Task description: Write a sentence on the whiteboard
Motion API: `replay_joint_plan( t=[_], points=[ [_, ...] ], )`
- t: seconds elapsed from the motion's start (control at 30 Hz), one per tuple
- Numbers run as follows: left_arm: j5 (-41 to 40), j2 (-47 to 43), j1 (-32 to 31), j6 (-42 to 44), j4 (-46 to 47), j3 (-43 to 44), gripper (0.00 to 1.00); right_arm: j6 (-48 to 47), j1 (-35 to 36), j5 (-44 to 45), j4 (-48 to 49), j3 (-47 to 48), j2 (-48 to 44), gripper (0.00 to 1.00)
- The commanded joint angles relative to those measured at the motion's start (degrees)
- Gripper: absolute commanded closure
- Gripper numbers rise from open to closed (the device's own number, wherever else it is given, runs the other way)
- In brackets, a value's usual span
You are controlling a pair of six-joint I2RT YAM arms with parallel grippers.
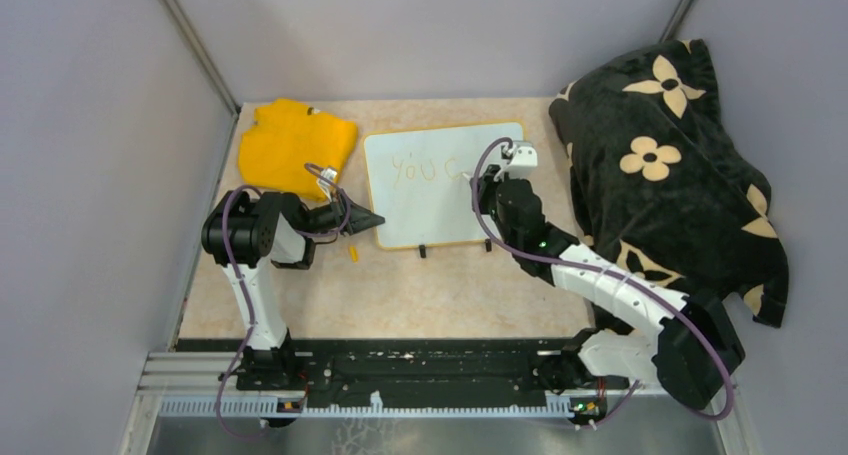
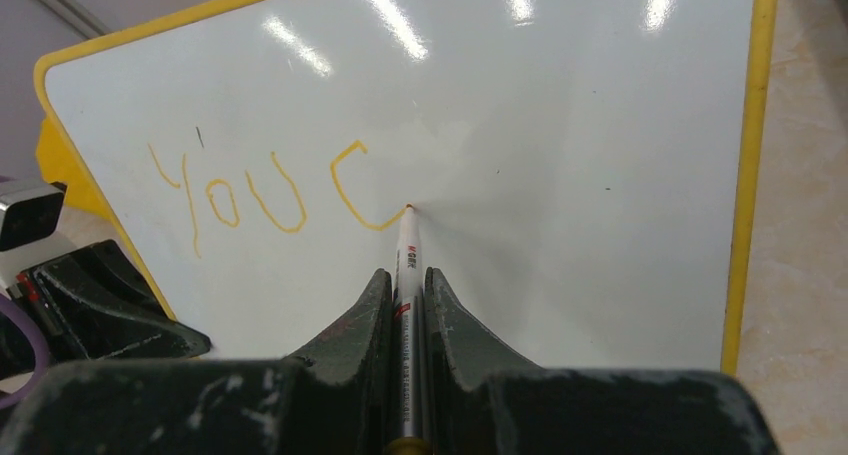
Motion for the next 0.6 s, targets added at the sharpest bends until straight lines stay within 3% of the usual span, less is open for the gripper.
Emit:
replay_joint_plan(
  t=[0.0, 0.2, 0.57],
  points=[
    [-1.0, 2.0, -0.1, -0.2, 13.9, 0.0, 1.00, -0.8, -1.3, 1.2, 1.1, 0.5, -2.7, 1.00],
    [-1.1, 2.2, -0.1, -0.1, 13.8, -0.1, 1.00, -1.3, -1.3, -1.0, 2.2, -0.7, -7.8, 1.00],
    [-1.1, 2.3, -0.1, 0.2, 13.8, -0.2, 1.00, -2.6, -1.3, 2.6, 0.4, -3.5, -13.0, 1.00]
  ],
)
